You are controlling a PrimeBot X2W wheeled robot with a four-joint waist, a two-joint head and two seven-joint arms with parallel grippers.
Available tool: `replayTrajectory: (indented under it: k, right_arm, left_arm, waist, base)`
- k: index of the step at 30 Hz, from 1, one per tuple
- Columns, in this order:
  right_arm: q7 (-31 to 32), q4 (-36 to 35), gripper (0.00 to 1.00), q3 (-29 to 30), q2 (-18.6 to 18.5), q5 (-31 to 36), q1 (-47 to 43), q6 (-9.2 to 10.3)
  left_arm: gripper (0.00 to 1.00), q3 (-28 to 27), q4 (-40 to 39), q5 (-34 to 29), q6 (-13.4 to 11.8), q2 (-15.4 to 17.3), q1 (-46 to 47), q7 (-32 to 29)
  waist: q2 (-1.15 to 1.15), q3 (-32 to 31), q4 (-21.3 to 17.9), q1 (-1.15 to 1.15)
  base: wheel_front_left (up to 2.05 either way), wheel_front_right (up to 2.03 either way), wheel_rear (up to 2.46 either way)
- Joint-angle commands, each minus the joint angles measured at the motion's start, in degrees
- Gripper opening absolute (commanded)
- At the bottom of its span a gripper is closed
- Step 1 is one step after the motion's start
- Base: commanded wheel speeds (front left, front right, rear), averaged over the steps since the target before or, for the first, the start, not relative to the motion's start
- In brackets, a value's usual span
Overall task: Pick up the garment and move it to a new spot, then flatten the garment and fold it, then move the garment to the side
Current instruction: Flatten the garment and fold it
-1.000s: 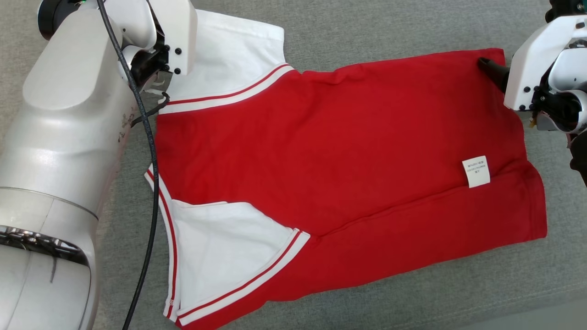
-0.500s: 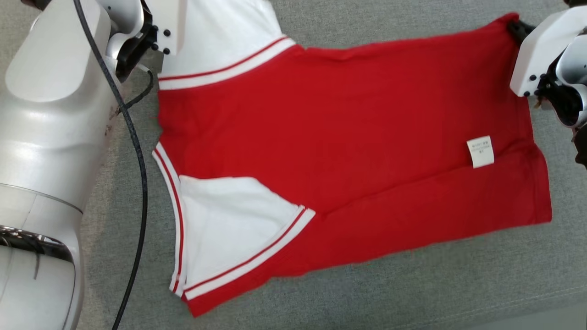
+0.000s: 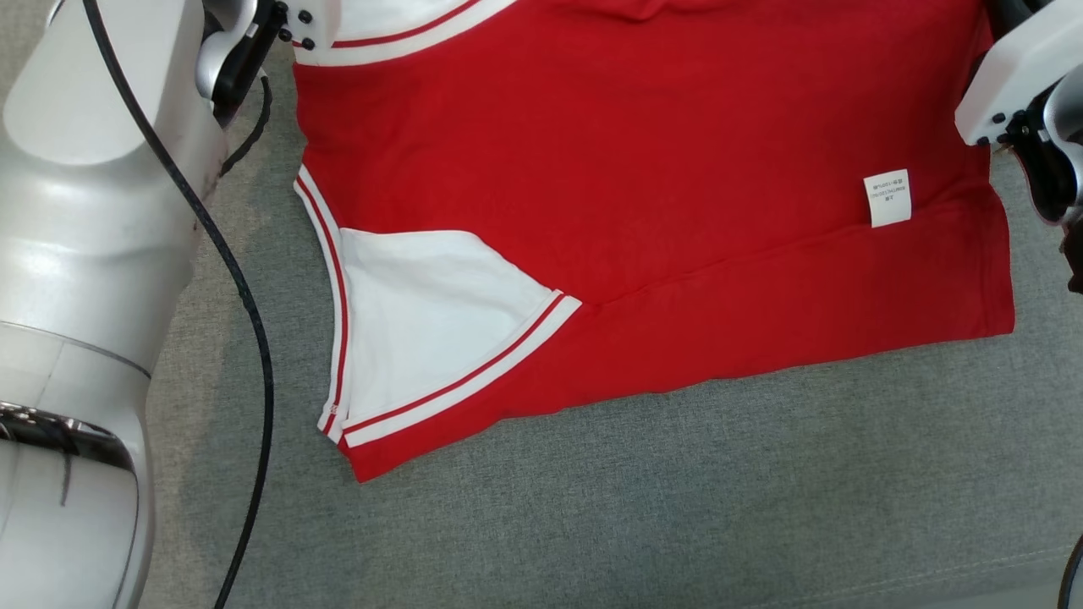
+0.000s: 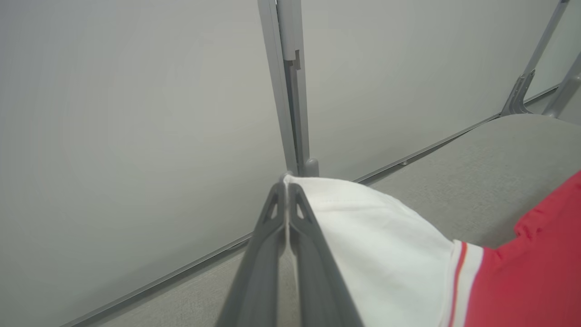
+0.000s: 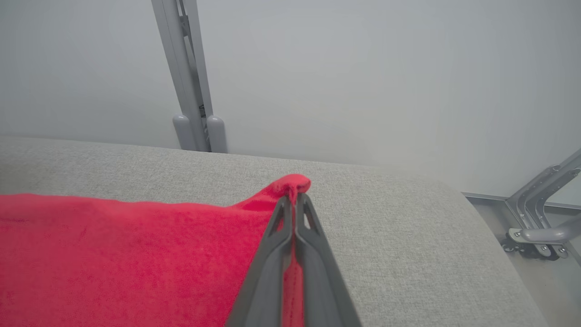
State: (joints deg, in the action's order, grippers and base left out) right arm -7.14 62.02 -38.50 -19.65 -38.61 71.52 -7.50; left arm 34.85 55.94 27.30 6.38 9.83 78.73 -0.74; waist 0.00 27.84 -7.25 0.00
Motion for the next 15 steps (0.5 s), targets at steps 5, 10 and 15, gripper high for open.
replayTrajectory:
  k: [5,10,15]
  right_arm:
    - [-4.21,-2.70,0.00,-3.42,-3.42,-3.41,-4.44,0.00]
    - [-7.03,-5.00,0.00,-6.19,-7.01,-5.38,-9.13,0.00]
    - [-8.03,-6.40,0.00,-6.50,-9.84,-7.00,-14.01,0.00]
  left_arm:
    - [0.00,0.86,-1.24,1.50,0.69,0.60,-4.62,3.96]
    - [0.00,1.10,-4.93,3.06,0.92,1.52,-10.81,6.29]
    - [0.00,1.41,-11.85,4.71,-0.10,2.42,-19.05,5.08]
  waist:
    - [0.00,-2.21,1.60,0.00]
    - [0.00,-4.34,3.21,0.00]
    - [0.00,-6.24,4.53,0.00]
  base:
    - [0.00,0.00,0.00]
    - [0.00,0.00,0.00]
    - [0.00,0.00,0.00]
